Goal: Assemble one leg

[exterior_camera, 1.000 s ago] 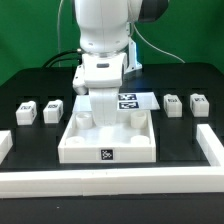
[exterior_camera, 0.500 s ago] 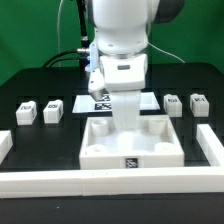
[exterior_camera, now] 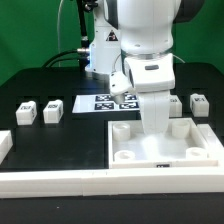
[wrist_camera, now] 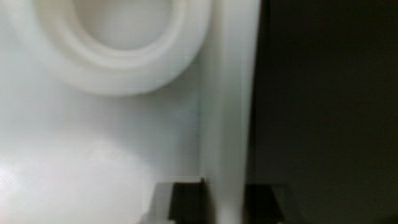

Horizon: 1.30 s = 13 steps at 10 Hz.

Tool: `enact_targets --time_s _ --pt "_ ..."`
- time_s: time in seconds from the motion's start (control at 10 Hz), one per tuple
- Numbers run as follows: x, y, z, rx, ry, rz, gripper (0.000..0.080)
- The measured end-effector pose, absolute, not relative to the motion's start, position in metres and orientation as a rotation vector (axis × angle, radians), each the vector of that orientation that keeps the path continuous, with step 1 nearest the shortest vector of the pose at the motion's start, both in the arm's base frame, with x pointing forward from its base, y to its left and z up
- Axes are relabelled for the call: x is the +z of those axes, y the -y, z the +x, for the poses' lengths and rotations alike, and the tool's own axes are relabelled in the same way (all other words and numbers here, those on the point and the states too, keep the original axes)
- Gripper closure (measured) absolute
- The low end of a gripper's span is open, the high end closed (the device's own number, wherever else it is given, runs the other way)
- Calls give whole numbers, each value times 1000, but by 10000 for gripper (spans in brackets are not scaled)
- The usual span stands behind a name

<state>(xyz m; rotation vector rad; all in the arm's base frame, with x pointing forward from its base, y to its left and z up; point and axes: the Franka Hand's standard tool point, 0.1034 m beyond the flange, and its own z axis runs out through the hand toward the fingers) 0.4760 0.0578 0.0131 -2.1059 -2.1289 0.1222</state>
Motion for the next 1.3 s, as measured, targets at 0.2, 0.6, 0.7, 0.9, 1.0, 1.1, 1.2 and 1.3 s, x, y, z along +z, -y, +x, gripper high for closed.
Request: enact_targets --time_s 0.2,0.6,0.7,0.9,1.0,1.1,1.2,1.3 --pt "13 -58 476 122 2126 -2109 722" --pt "15 -62 483 121 2106 -2130 722" --pt "16 -63 485 124 2097 -2139 722" --pt "15 -62 485 122 2095 -2141 722" --pt "14 -61 483 124 2091 -2143 722" --pt "13 -60 482 125 2089 -2143 637" --pt "13 -60 482 125 2089 -2143 499" --pt "13 -60 482 125 2089 -2143 499"
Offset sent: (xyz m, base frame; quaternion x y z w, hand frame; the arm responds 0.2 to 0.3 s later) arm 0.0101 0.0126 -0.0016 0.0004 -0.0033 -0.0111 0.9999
